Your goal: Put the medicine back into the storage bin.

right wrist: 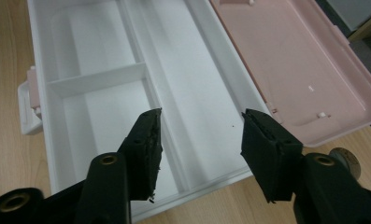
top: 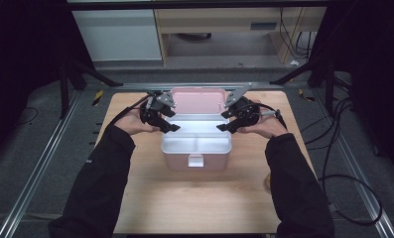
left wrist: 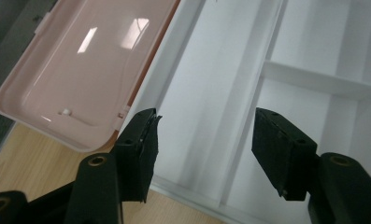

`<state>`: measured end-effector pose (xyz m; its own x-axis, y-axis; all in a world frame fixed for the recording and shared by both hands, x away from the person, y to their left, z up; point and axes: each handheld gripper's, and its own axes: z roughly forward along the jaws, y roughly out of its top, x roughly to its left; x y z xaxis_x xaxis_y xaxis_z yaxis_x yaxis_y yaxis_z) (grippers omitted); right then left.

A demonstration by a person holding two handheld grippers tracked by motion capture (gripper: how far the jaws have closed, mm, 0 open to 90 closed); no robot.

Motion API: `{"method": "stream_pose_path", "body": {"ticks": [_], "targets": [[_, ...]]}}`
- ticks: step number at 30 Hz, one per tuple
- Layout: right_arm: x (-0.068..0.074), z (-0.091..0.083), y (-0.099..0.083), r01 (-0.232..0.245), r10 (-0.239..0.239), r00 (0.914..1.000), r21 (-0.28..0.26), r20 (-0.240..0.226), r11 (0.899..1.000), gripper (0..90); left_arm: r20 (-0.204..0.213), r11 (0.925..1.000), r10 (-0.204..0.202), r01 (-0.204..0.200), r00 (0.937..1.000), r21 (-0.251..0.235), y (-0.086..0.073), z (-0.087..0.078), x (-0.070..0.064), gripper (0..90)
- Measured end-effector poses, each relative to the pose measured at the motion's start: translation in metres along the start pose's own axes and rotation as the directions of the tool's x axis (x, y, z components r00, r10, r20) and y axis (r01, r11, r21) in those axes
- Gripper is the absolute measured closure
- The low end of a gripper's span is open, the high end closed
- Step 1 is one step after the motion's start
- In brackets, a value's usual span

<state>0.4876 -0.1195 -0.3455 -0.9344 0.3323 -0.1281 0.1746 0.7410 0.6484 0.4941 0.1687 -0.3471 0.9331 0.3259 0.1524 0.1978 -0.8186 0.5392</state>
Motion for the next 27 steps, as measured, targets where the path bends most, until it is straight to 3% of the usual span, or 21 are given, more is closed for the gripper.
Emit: {"method": "stream_pose_path", "body": {"ticks": [6,11,19,27], "targets": [[0.000,0.015,0.006,0.036,-0.033,0.9979,0.063,-0.055,0.997,57.5,0.020,0.9953,0.052,-0.054,0.9984,0.080,0.000,0.009,0.000,46.0],[-0.001,0.029,0.004,0.063,-0.048,0.9939,0.152,-0.100,0.986,65.8,0.054,0.9901,0.074,-0.080,0.9958,0.116,-0.004,0.015,0.001,52.3],[-0.001,0.036,0.000,0.077,-0.053,0.9914,0.214,-0.120,0.974,73.9,0.094,0.9833,0.076,-0.090,0.9927,0.158,-0.010,0.021,0.003,61.1],[-0.003,0.042,-0.002,0.084,-0.048,0.9892,0.262,-0.139,0.961,78.8,0.160,0.9799,0.064,-0.093,0.9850,0.177,-0.010,0.027,0.006,73.6]]}}
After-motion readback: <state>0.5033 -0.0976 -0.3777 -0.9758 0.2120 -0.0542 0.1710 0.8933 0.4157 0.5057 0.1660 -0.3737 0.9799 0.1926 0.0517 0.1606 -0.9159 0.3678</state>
